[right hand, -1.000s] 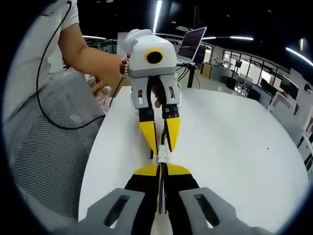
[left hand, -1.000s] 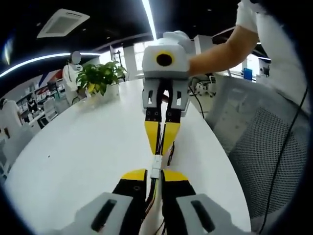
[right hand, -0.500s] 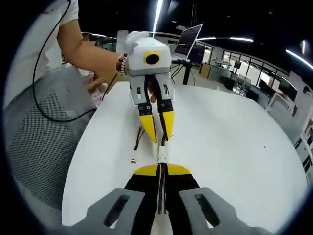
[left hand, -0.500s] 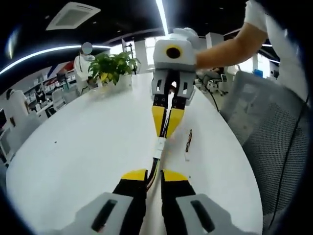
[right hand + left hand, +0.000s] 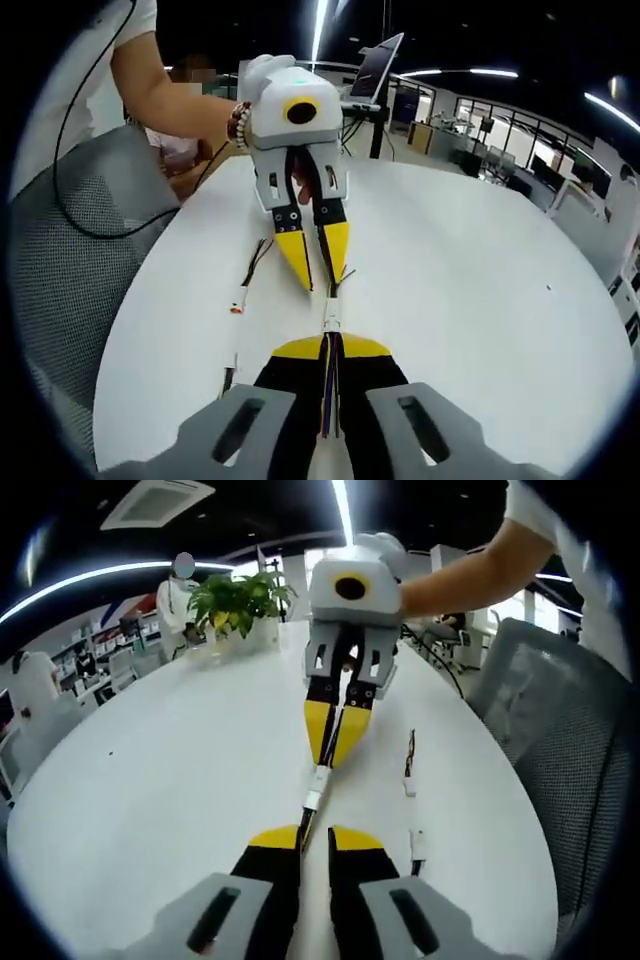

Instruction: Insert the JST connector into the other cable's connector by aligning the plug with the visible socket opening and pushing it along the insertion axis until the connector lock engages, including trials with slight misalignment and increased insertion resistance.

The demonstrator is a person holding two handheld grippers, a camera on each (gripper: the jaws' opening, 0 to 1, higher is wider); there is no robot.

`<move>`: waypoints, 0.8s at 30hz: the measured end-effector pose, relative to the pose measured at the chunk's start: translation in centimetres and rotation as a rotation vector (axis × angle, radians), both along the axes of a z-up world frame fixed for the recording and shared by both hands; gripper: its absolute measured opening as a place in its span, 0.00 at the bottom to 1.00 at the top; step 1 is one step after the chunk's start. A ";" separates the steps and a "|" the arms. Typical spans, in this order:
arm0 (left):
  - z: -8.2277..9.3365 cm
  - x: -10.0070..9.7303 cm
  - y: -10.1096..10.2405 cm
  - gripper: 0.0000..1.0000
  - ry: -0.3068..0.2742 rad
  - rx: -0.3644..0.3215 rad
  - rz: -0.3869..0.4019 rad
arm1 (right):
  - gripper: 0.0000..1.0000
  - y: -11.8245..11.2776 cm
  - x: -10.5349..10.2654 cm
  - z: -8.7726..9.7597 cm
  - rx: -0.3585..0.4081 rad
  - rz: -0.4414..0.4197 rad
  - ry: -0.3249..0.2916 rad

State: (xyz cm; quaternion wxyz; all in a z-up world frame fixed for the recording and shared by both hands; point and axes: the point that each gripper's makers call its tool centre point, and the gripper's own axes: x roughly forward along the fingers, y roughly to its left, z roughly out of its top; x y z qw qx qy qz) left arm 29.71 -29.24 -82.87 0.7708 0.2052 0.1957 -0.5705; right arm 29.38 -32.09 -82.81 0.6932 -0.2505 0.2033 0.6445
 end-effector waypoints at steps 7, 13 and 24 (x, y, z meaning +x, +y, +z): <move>-0.7 0.3 0.2 0.04 0.015 0.004 0.008 | 0.01 0.0 0.3 -1.2 -0.011 0.007 0.013; -1.2 0.2 0.3 0.04 0.022 0.013 0.004 | 0.01 0.0 0.3 -1.7 -0.019 0.014 0.017; -1.2 0.2 0.2 0.04 0.029 -0.006 0.009 | 0.02 0.0 0.8 -1.9 -0.025 0.006 0.004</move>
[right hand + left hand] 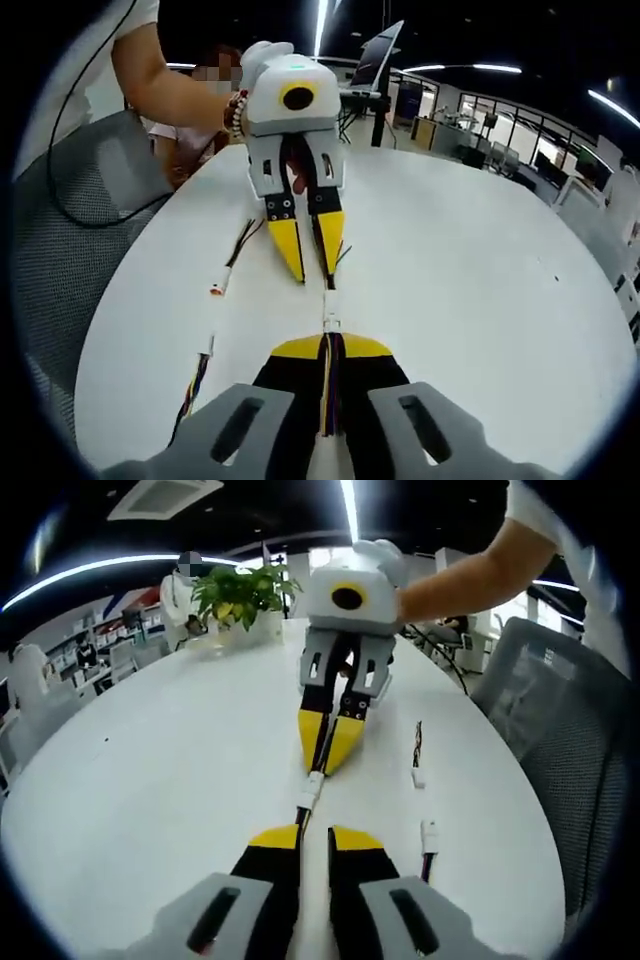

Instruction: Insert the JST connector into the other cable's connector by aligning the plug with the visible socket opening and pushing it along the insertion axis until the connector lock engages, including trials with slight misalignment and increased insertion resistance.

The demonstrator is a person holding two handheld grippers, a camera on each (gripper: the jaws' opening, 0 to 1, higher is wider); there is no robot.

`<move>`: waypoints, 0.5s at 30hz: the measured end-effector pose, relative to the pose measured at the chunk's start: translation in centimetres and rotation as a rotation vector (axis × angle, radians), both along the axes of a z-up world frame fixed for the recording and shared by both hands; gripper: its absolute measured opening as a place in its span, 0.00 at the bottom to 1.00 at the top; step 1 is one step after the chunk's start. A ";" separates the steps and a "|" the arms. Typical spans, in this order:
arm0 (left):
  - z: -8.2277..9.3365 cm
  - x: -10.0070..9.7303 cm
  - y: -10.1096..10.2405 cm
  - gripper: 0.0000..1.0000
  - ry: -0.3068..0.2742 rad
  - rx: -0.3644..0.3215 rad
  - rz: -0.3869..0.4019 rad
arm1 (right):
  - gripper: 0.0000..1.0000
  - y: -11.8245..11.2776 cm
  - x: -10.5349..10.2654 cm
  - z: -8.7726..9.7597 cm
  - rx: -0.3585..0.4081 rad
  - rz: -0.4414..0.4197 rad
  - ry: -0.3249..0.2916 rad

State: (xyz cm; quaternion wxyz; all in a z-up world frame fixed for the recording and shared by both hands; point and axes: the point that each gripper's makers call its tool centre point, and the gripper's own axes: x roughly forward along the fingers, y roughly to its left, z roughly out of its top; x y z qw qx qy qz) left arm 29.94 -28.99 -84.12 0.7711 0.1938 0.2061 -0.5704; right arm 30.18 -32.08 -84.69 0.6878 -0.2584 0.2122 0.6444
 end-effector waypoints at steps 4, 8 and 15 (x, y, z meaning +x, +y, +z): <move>0.0 0.0 0.1 0.04 -0.001 0.002 0.004 | 0.04 -0.2 0.1 -0.2 -0.014 -0.014 0.002; 0.2 0.0 0.1 0.04 -0.001 -0.001 0.009 | 0.08 -0.3 0.1 -0.2 -0.013 -0.023 0.009; 0.7 -0.3 0.0 0.11 0.012 -0.012 0.018 | 0.08 -0.5 -0.1 0.6 -0.003 -0.038 0.005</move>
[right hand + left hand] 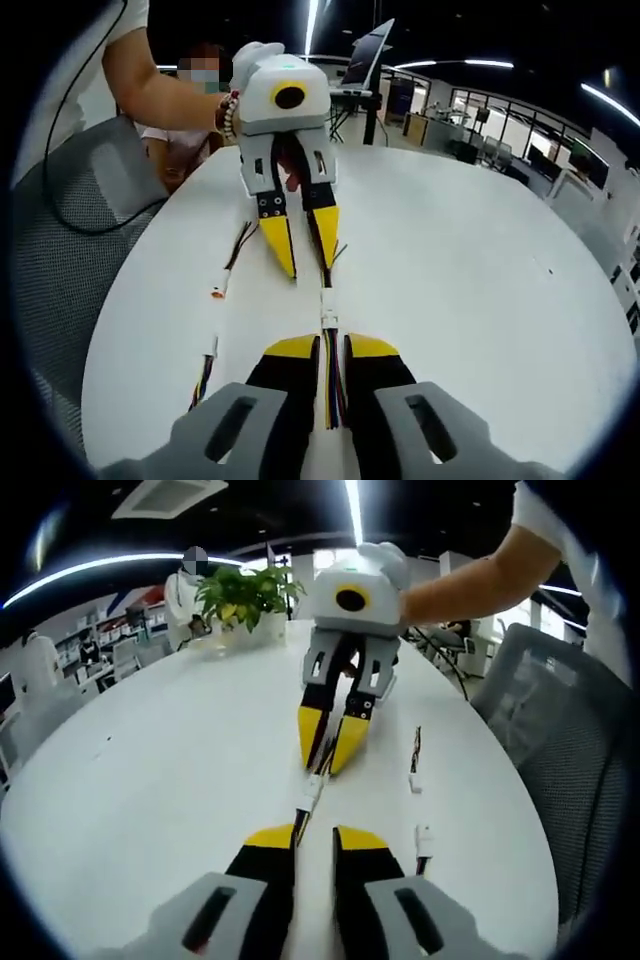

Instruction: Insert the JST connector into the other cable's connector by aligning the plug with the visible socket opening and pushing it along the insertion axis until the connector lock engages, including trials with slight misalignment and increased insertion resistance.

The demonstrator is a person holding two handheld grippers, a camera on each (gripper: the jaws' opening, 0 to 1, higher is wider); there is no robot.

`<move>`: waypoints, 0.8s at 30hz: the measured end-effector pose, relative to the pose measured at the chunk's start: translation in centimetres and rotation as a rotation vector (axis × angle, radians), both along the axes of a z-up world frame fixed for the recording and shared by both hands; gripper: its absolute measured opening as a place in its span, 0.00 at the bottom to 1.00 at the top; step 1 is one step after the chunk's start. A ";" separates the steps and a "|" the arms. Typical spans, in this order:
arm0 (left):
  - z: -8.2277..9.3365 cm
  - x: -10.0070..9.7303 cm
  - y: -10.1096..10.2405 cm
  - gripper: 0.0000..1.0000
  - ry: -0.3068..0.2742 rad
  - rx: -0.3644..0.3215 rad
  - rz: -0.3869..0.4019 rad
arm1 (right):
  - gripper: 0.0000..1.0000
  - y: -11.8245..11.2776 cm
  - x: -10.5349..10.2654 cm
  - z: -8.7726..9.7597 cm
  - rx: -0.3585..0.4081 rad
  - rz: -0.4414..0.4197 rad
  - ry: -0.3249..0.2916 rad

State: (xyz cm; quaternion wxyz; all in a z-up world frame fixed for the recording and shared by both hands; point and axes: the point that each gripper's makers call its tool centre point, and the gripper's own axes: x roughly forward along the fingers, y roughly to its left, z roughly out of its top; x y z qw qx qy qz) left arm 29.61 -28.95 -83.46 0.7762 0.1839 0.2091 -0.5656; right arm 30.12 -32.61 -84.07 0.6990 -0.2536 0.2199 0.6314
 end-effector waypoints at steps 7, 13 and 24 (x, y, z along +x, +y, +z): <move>0.9 -0.9 0.2 0.13 -0.006 0.004 0.004 | 0.08 0.0 -0.7 1.1 0.012 -0.015 -0.011; 1.6 -2.0 0.1 0.14 -0.016 0.013 -0.003 | 0.08 -0.1 -2.2 2.1 0.027 -0.022 -0.015; 1.1 -4.8 -0.4 0.14 0.002 0.029 -0.031 | 0.08 -0.7 -4.5 1.8 0.026 -0.033 0.010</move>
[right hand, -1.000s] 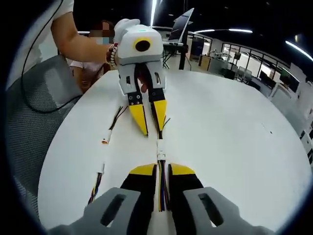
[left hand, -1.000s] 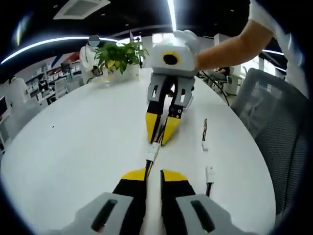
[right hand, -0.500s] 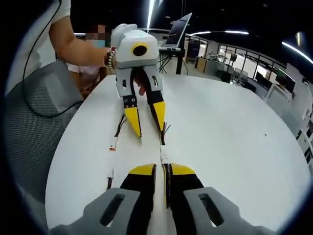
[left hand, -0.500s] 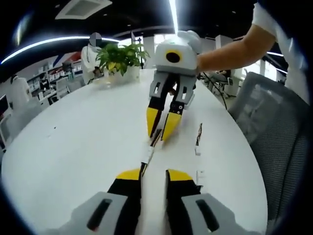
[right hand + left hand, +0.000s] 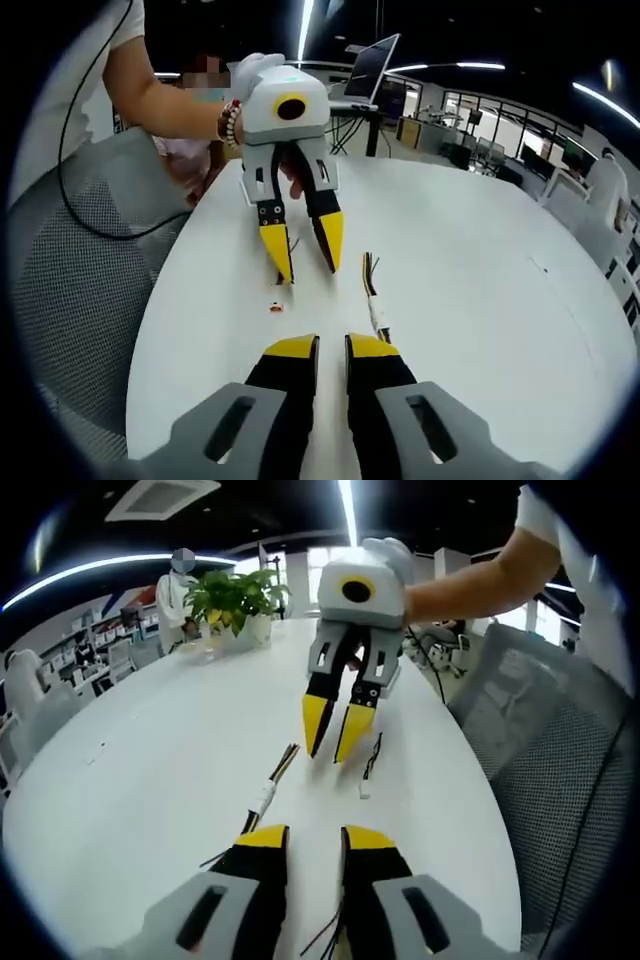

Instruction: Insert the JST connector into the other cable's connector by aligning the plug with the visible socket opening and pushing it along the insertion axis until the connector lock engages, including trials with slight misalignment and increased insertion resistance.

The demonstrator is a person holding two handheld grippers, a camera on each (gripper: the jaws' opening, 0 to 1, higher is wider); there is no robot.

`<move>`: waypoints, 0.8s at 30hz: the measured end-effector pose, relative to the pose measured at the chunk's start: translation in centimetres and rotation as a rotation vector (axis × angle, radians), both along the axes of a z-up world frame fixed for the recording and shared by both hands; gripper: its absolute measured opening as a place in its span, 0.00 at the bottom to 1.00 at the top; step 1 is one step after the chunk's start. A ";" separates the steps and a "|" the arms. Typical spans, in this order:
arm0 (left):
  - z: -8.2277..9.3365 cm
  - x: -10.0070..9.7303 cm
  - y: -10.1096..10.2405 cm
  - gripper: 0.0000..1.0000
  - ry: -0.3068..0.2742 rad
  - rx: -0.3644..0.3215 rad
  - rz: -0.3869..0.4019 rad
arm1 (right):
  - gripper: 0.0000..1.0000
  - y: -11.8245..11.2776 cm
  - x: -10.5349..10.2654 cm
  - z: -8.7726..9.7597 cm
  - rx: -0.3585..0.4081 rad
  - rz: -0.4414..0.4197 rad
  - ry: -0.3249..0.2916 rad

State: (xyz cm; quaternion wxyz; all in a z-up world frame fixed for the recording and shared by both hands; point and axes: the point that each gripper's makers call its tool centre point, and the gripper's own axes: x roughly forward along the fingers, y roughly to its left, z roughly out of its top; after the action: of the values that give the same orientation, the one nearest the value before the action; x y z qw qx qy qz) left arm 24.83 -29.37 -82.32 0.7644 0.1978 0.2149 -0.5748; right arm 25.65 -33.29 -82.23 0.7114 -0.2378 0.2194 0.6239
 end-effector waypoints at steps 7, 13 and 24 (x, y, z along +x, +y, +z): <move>-0.7 -1.4 -0.1 0.14 0.008 0.023 -0.030 | 0.08 -0.2 -1.6 -0.5 0.007 -0.012 0.029; -1.0 -1.6 0.3 0.14 0.011 0.030 -0.034 | 0.09 -0.1 -2.8 -1.1 0.003 -0.009 0.046; -1.9 -2.2 0.2 0.11 -0.007 0.060 -0.060 | 0.09 -0.3 -3.6 -2.2 -0.012 0.000 0.061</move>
State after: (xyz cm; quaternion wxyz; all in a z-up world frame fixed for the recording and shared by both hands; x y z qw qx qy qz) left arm 22.66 -29.15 -84.19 0.7414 0.2288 0.2233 -0.5900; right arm 22.05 -33.58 -84.45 0.7029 -0.2231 0.2448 0.6295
